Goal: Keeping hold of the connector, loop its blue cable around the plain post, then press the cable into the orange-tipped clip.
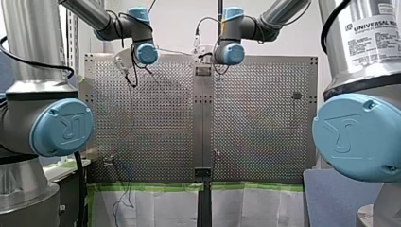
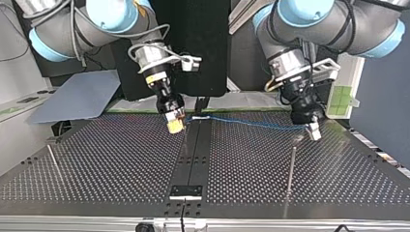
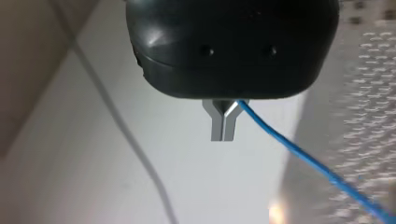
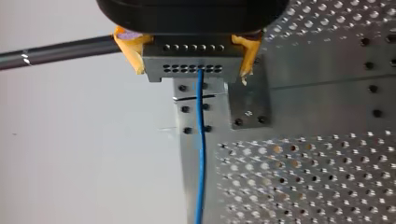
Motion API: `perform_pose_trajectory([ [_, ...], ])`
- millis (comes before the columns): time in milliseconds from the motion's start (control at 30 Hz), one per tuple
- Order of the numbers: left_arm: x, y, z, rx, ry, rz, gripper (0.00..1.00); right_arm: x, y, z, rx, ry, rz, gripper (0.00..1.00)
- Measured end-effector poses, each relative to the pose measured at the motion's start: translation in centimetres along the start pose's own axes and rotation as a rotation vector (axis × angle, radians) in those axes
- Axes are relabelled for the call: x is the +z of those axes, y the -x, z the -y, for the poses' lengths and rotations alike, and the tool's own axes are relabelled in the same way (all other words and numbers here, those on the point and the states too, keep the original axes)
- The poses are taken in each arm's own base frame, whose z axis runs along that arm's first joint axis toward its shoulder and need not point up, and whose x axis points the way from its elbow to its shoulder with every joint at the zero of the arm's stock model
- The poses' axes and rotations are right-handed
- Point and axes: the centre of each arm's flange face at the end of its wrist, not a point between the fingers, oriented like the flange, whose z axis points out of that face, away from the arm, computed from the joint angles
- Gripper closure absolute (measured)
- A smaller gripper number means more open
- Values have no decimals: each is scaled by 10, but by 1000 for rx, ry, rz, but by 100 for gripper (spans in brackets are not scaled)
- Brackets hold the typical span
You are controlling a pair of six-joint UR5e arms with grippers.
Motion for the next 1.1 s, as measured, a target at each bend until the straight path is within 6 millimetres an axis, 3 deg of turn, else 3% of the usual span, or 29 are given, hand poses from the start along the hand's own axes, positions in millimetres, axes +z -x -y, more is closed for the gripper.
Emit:
perform_pose_trajectory([
  [200,24,51,5,-16,-24,60,100,16,10,1,4,-26,7,100],
  [367,44,66,4,5,-31,68,100,31,7,1,5,-40,-2,100],
  [833,116,46,-19,106,-17,-13,100,67,15,-3,5,-54,9,100],
  [1100,147,15,-55,167,15,-115,100,87,25,-11,2,-46,-6,100],
])
